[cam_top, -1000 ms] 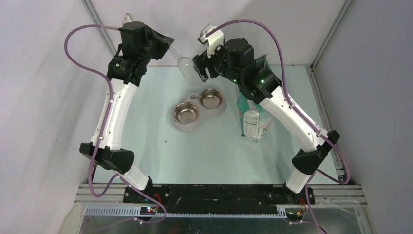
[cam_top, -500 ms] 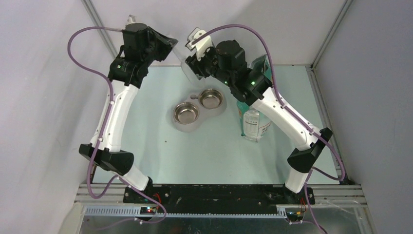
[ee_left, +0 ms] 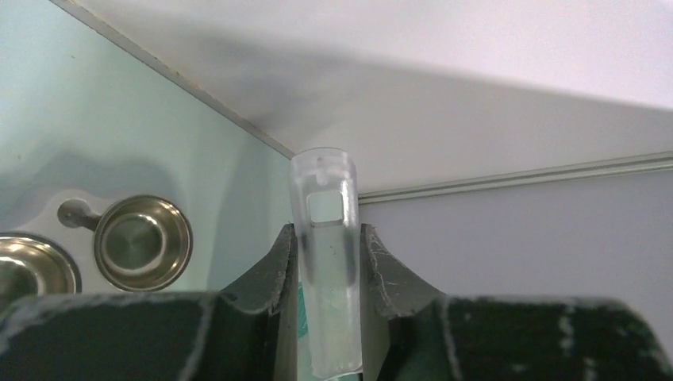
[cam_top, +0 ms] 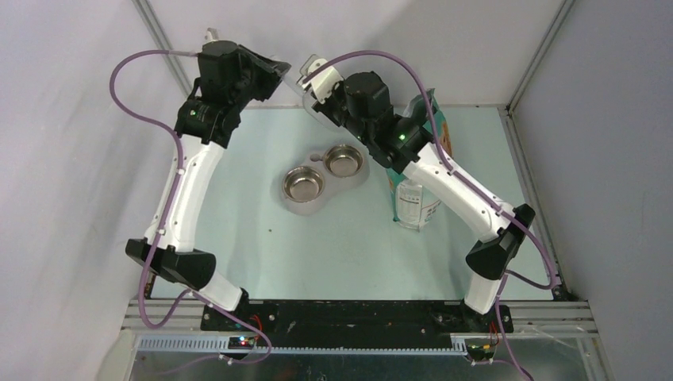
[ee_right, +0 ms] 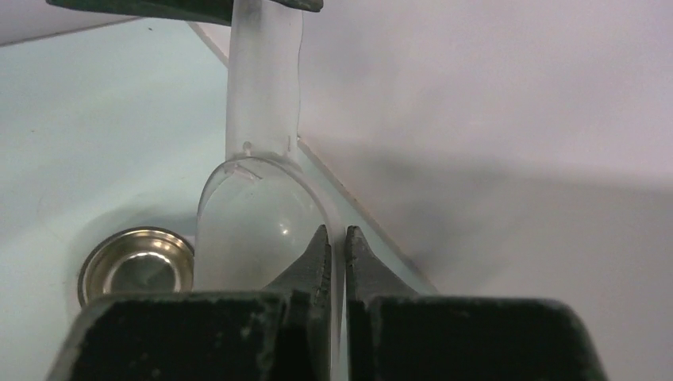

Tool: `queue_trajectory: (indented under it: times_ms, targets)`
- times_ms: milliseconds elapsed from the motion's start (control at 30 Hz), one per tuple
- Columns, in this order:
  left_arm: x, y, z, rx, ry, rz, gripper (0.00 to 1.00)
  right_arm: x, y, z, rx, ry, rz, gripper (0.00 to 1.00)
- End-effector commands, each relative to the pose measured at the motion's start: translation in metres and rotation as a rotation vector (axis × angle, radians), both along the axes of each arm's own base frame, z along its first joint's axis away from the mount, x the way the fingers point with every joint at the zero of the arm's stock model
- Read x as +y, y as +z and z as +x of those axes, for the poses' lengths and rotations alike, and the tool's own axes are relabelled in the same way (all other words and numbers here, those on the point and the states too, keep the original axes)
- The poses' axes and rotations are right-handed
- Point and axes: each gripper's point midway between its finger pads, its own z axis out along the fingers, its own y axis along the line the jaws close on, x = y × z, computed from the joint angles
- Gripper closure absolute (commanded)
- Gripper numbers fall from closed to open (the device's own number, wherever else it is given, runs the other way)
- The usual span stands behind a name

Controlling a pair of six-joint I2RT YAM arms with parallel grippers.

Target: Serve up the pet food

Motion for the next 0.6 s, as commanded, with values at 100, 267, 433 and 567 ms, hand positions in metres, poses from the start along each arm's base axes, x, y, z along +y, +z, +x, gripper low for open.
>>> queue_trajectory:
  times_ms: [100, 267, 433, 567]
  targets:
    - [-0.027, 0.054, -0.018, -0.275, -0.256, 0.009, 0.27, -0.011, 0.028, 0.007, 0.012, 0.010, 0.114, 1.00]
    - [-0.052, 0.093, -0.051, -0.656, -0.630, 0.014, 0.16, -0.033, 0.054, -0.002, 0.287, 0.228, 0.377, 1.00]
    - [-0.046, 0.063, -0.058, -0.623, -0.756, 0.074, 0.14, -0.047, 0.045, -0.022, 0.381, 0.398, 0.390, 1.00]
    - [-0.047, 0.042, -0.071, -0.558, -0.853, 0.093, 0.15, -0.056, 0.025, -0.030, 0.410, 0.440, 0.338, 1.00]
